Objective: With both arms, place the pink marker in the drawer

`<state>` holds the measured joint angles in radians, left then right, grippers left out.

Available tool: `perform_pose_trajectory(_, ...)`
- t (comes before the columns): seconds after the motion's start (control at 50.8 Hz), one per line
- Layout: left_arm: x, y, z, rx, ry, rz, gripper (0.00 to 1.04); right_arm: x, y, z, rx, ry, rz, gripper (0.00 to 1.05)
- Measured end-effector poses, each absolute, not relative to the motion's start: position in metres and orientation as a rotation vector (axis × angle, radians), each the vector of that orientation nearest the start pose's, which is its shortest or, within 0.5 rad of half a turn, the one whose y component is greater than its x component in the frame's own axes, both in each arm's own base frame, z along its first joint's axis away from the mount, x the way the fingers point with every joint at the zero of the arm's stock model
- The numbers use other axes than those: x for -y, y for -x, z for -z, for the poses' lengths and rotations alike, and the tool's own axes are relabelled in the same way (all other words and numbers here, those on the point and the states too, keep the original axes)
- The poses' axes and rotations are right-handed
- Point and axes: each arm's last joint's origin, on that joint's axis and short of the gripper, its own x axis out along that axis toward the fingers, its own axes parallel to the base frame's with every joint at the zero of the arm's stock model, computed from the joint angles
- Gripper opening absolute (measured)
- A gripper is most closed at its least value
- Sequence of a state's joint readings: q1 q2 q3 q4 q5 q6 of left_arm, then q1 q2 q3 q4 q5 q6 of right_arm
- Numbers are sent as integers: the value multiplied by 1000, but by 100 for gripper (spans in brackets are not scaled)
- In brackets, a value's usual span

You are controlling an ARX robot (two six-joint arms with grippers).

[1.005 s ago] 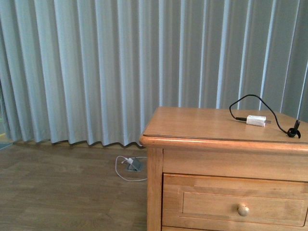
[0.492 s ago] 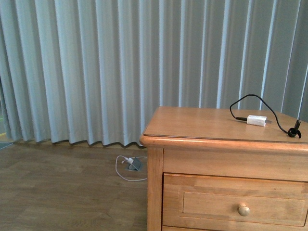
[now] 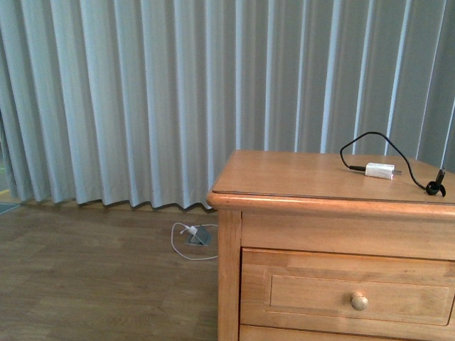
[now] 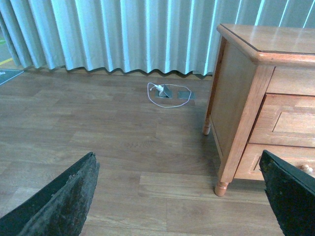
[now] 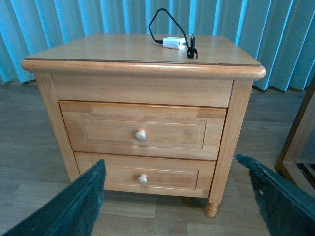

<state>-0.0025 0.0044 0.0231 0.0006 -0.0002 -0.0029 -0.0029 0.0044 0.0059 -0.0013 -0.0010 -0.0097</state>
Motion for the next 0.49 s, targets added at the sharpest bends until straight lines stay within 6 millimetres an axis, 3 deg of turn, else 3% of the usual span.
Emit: perform_pose_trajectory(0.492,0,-97,-171,19,3,2,99,0,-98,-165,0,7,2,96)
